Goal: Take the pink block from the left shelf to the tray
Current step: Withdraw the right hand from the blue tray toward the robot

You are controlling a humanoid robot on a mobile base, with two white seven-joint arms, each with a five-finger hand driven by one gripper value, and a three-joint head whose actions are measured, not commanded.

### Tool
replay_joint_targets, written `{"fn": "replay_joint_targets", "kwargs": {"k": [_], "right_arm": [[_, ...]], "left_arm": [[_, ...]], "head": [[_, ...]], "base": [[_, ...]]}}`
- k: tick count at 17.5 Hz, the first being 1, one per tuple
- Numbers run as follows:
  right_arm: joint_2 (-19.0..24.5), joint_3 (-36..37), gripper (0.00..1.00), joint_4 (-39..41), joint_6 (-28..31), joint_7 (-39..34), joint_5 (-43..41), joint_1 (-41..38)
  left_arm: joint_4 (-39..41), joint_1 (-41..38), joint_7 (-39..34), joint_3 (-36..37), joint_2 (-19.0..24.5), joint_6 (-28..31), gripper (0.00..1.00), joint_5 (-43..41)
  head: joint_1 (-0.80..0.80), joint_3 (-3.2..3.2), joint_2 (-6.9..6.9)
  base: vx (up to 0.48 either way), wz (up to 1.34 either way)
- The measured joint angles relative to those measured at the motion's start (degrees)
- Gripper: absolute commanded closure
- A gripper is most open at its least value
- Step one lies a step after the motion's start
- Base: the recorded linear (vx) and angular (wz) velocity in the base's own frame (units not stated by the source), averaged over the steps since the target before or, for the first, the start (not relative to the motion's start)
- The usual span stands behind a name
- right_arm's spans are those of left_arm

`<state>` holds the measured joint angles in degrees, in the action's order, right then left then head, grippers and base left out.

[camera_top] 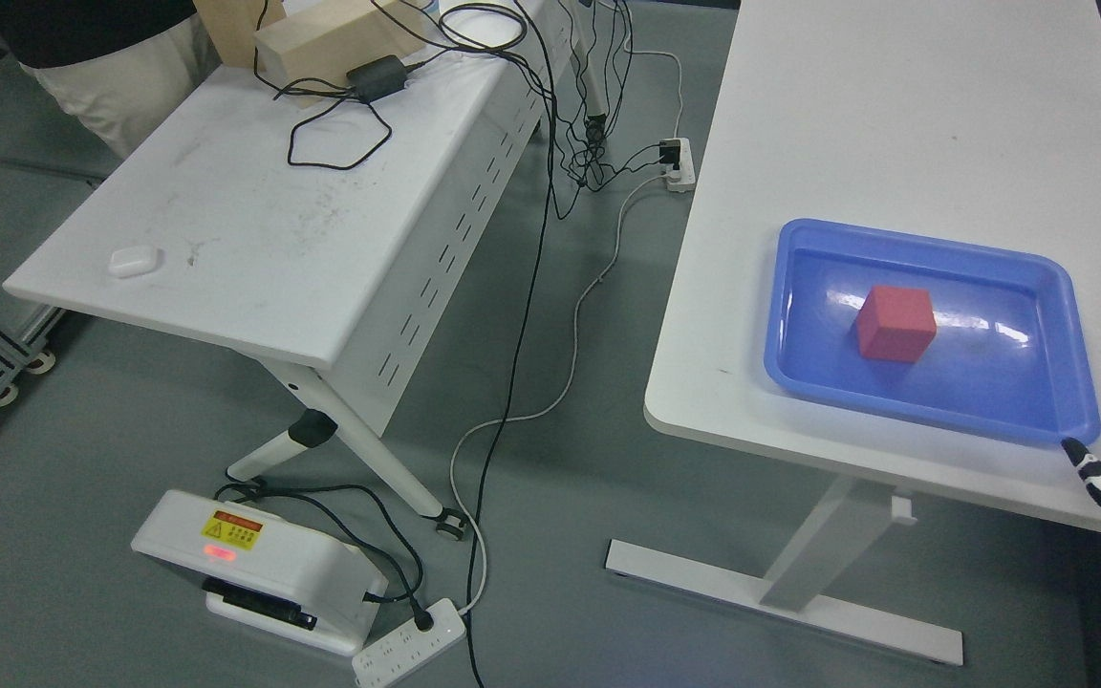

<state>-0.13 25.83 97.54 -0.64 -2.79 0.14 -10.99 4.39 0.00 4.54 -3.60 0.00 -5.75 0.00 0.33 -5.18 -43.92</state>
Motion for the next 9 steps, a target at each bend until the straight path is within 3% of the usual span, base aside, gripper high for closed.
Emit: {"fn": "replay_joint_targets", "kwargs": {"k": [9], "right_arm": [[0.1,0.5,0.0,0.0,0.0,0.0,-0.1,0.6]], "left_arm": [[0.0,0.0,0.0,0.0,0.0,0.0,0.0,0.0]], "head": [[0.0,0.0,0.0]], "base": [[-0.165,0.03]]}}
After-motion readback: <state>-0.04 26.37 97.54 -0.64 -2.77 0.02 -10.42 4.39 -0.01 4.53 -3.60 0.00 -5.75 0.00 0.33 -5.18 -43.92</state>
